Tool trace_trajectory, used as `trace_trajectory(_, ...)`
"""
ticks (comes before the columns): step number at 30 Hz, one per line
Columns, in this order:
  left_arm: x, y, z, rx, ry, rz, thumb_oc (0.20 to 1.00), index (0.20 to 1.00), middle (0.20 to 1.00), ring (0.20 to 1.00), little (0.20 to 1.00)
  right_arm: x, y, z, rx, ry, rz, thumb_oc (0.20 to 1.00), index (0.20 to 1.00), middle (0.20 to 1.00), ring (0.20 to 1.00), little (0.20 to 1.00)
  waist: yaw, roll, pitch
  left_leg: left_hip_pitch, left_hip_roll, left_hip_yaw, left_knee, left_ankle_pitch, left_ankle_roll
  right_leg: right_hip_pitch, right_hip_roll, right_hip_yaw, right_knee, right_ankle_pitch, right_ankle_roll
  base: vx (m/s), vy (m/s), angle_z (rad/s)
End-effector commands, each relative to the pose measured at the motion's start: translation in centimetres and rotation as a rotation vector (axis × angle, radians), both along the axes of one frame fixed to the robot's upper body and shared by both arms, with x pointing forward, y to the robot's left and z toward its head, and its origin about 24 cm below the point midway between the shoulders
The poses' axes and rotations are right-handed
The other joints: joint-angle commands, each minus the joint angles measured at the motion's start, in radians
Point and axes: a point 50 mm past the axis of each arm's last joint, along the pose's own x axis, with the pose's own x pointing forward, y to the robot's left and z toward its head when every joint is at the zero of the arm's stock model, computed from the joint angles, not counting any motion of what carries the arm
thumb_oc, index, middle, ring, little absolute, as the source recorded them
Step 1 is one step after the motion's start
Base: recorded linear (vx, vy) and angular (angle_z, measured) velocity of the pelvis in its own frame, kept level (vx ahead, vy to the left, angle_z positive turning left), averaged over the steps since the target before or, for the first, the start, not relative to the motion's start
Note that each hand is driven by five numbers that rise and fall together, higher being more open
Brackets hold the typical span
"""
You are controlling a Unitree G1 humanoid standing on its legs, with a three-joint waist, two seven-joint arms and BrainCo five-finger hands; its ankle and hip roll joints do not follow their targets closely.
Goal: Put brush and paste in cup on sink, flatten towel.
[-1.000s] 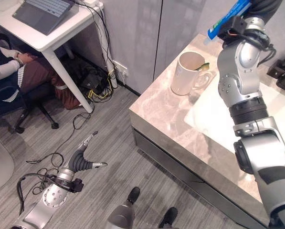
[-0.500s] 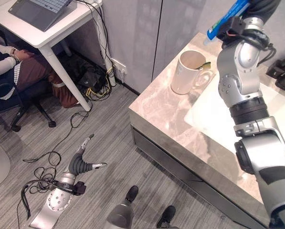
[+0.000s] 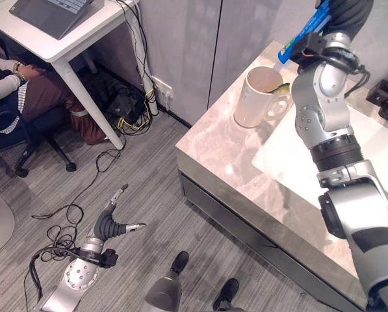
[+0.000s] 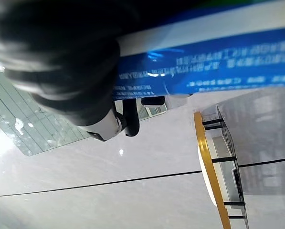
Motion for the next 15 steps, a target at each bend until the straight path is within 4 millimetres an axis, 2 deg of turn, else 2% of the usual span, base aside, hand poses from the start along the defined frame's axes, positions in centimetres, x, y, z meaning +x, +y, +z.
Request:
trace_trajectory(1,0.0,0.2,1.5,-0.026,-0.071,0.013,1.0,1.0,1.0,1.0,1.0,-1.6,-0.2,3.1,-0.072,-0.134,-0.004,0.2,0.2,0.2,0.2,0.2,0.018,-0.067,-0.01,0.01,-0.025,0.003,-0.015,-0.019,0.016,0.058,-0.096,0.043,0.003,0.101,0.043,0.0,0.0,0.0)
trace_trajectory(8,0.1,-0.1,1.3,-0.04,-0.062,0.003,1.0,1.0,1.0,1.0,1.0,-1.0,0.0,2.1,-0.055,-0.097,0.026,0.2,0.2,0.2,0.2,0.2,0.015,-0.067,-0.014,0.011,-0.022,0.007,-0.016,-0.021,0.017,0.056,-0.095,0.046,0.003,0.105,0.044,0.0,0.0,0.0)
trace_trajectory(15,0.3,-0.2,1.0,-0.048,-0.053,0.009,1.0,1.0,1.0,1.0,1.0,-1.3,0.2,2.4,-0.048,-0.122,0.043,0.2,0.2,0.2,0.2,0.2,0.009,-0.072,-0.016,0.014,-0.022,0.009,-0.016,-0.025,0.018,0.056,-0.092,0.05,0.003,0.107,0.044,0.0,0.0,0.0)
